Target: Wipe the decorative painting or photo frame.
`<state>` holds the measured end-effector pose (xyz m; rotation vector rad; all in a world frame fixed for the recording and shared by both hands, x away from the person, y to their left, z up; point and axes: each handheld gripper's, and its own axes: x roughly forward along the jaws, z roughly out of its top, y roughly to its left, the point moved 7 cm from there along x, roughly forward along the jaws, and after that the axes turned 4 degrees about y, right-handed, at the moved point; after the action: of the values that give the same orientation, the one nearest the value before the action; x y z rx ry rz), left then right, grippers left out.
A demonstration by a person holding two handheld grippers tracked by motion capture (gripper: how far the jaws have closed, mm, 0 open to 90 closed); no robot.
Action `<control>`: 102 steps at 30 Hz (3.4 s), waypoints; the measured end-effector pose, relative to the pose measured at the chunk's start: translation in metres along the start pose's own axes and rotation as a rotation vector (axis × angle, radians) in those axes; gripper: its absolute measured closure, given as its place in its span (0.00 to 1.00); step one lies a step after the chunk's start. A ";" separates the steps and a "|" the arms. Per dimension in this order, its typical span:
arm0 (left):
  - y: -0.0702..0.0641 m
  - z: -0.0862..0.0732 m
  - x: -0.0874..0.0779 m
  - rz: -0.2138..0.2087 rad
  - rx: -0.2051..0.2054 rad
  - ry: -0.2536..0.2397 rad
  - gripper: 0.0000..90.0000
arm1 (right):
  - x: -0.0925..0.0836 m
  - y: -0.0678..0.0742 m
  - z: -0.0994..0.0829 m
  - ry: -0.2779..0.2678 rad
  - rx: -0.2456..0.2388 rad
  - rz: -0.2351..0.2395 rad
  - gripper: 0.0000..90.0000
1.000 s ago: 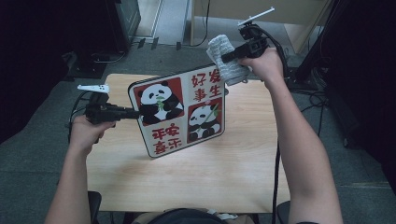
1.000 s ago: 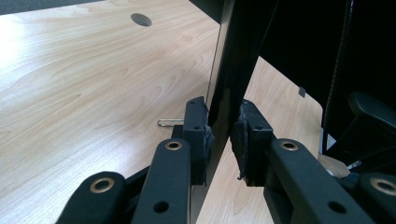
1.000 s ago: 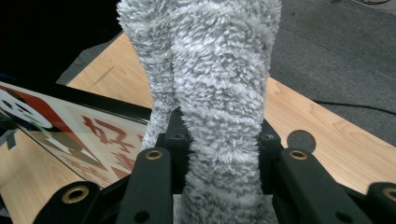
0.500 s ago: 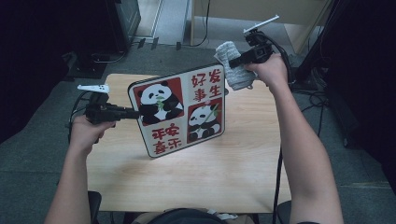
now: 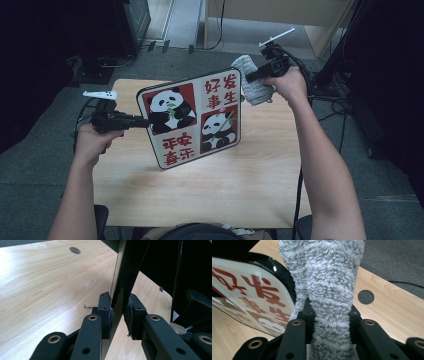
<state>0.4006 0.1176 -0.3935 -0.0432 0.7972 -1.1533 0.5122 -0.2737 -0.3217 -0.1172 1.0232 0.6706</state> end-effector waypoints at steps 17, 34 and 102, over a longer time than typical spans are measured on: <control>0.000 -0.001 0.001 -0.006 -0.005 0.001 0.85 | 0.010 0.001 -0.016 0.003 0.006 -0.003 0.78; 0.000 -0.001 0.002 -0.010 -0.003 0.002 0.84 | 0.028 0.000 -0.037 0.003 0.023 -0.011 0.78; -0.001 -0.003 0.005 -0.012 0.000 0.010 0.84 | 0.105 -0.010 -0.136 -0.030 0.080 -0.045 0.77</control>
<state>0.3990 0.1145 -0.3982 -0.0425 0.8068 -1.1662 0.4516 -0.2861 -0.4826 -0.0602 1.0142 0.5880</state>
